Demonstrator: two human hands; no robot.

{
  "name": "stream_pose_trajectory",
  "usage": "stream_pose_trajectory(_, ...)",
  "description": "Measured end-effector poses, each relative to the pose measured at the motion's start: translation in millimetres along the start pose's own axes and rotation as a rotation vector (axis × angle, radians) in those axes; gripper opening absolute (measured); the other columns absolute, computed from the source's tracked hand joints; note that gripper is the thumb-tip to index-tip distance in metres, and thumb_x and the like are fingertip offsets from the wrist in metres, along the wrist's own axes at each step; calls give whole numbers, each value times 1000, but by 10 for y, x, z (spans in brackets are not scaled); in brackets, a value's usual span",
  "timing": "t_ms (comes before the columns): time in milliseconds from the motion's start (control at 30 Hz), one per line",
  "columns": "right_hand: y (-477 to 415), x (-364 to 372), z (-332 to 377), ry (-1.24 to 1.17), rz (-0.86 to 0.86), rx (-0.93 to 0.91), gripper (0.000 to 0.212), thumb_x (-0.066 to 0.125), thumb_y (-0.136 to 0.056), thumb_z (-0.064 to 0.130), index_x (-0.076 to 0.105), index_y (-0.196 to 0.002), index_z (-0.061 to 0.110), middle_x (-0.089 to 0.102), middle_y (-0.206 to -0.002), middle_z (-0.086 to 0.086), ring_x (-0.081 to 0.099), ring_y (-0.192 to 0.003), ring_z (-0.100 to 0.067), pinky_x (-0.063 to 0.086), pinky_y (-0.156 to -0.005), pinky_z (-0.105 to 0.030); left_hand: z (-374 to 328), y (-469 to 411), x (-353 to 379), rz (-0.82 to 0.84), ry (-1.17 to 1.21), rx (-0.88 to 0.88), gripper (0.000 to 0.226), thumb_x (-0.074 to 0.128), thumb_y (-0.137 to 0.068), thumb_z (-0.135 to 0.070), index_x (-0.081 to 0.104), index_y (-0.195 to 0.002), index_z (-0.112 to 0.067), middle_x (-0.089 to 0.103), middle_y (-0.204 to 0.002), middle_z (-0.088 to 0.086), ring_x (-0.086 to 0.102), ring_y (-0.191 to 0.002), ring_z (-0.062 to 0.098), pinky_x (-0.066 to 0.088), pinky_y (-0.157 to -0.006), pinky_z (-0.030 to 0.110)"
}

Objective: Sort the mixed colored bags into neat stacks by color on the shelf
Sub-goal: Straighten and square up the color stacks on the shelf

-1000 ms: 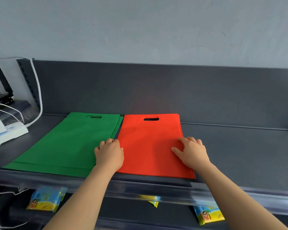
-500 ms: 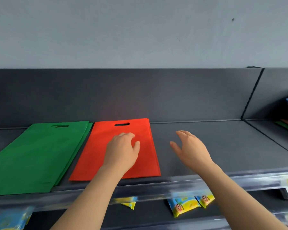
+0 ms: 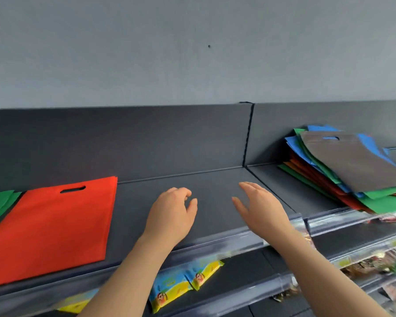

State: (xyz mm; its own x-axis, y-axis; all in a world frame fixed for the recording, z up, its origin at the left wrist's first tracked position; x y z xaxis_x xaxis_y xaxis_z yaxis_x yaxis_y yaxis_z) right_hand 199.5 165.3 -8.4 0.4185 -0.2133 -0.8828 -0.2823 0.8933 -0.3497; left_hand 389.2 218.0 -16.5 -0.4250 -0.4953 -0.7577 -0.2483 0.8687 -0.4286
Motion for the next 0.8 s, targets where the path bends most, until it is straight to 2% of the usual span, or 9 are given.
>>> stream_pose_trajectory(133,16,-288,-708,24,-15,50,39,46,-96,37,53,-122,8,56,-126,-4,52,-114,-23,44,-93,-35,-615,-120,434,25,46,20,32,50,-95,-32,62,-121,-18,62,-112,-3,58,-98,14,43,-77,22)
stream_pose_trajectory(267,14,-504,-1348,27,-22,55,49,46,-97,39,43,-138,14,47,-141,2,45,-128,-16,36,-102,-28,-1139,-239,863,47,85,52,33,50,-96,-31,61,-122,-16,61,-114,-1,57,-98,14,39,-75,19)
stream_pose_trajectory(333,-5,-602,-1647,42,-28,86,49,46,-96,39,44,-138,14,48,-141,2,46,-127,-16,37,-101,-28,-1360,-300,1054,62,107,60,33,50,-96,-31,60,-123,-15,61,-115,-1,58,-98,14,42,-77,21)
stream_pose_trajectory(433,-78,-748,-2058,65,-53,150,40,49,-95,37,55,-123,9,58,-126,-3,54,-113,-22,44,-91,-34,-1663,-426,1305,90,125,76,32,50,-95,-30,61,-121,-14,62,-113,0,59,-95,15,48,-80,26)
stream_pose_trajectory(533,-207,-871,-2462,83,-71,188,38,50,-95,36,57,-122,10,59,-124,-3,56,-110,-24,46,-88,-35,-1927,-590,1553,112,140,94,32,49,-95,-29,61,-121,-14,61,-110,0,59,-93,15,50,-81,31)
stream_pose_trajectory(633,-384,-992,-2874,103,-93,248,42,48,-95,36,53,-129,11,55,-132,-3,53,-117,-24,42,-93,-33,-2162,-782,1814,144,178,102,34,49,-95,-29,60,-123,-14,62,-107,0,59,-93,15,51,-82,32)
stream_pose_trajectory(800,-748,-1139,-3619,132,-89,372,43,46,-96,34,52,-131,10,51,-137,-5,48,-124,-25,39,-98,-35,-2572,-1131,2205,219,241,119,30,50,-95,-26,60,-120,-11,67,-89,2,63,-81,19,54,-78,35)
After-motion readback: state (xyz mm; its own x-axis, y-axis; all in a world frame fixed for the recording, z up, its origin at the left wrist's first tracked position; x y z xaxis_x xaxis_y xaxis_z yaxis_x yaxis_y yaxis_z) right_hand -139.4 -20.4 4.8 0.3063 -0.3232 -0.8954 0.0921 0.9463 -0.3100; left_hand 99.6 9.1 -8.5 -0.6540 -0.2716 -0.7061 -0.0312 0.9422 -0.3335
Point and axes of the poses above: each hand's wrist, its own y-axis away from the middle knuckle, its own x-axis out of the palm, z = x × y, the point moved 4 cm from there along -y, towards the middle knuckle
